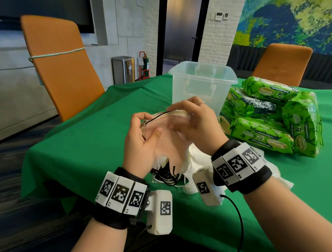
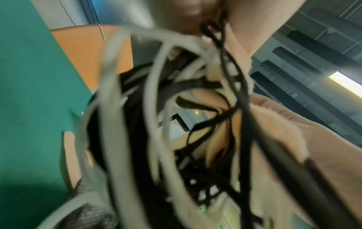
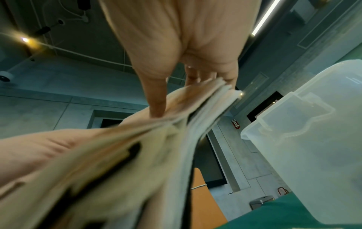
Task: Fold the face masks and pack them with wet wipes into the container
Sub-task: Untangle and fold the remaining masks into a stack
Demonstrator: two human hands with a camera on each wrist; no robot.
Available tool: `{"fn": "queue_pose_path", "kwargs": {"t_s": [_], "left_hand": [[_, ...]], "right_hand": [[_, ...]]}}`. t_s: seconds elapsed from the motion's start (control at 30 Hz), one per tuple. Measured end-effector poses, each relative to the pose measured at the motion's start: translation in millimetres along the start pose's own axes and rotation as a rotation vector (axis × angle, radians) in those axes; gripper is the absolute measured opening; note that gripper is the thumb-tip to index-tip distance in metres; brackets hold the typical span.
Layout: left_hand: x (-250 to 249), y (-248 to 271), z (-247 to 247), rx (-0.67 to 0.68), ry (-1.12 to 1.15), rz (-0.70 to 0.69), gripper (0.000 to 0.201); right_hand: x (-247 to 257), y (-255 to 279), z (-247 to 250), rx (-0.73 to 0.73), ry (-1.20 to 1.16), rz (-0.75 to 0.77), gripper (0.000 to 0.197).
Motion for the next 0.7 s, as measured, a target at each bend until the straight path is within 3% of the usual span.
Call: {"fn": "queue_pose_path", "kwargs": {"t_s": [0.1, 0.23, 0.4, 0.5, 0.7], "left_hand": [[0.1, 0.2, -0.4, -0.001, -0.025, 0.011, 0.025], [-3.0, 1.2, 0.5, -0.011, -0.046, 0.014, 0.025], [-7.3, 0.6, 0.0, -0.017, -0.078, -0.019, 0.036], [-9.8, 0.7, -1.4, 0.008, -0.101, -0.01, 0.043], [-7.9, 4.5, -3.5, 0.043, -0.057, 0.012, 0.045]], "right_hand": [[5.0, 0.3, 0.5, -0.085, 0.018, 0.071, 0.025], [11.1, 1.0, -1.3, -0.093, 0.095, 0.199, 0.017], [12.2, 5.3, -1.0, -0.141, 0.086, 0.242, 0.025], [14.8, 7.1, -6.3, -0.18, 0.195, 0.307, 0.021], [15.4, 2.5, -8.7, -0.027, 0.346, 0.27, 0.03]]}}
Point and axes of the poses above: each hand's wrist, its own y-axis away from the middle knuckle, its own z-axis out of the back of the hand, x = y × z, the point moved 3 cm from there along -y, towards the middle knuckle, and after that the axes turned 10 degrees about -z, right-handed, at the moved point
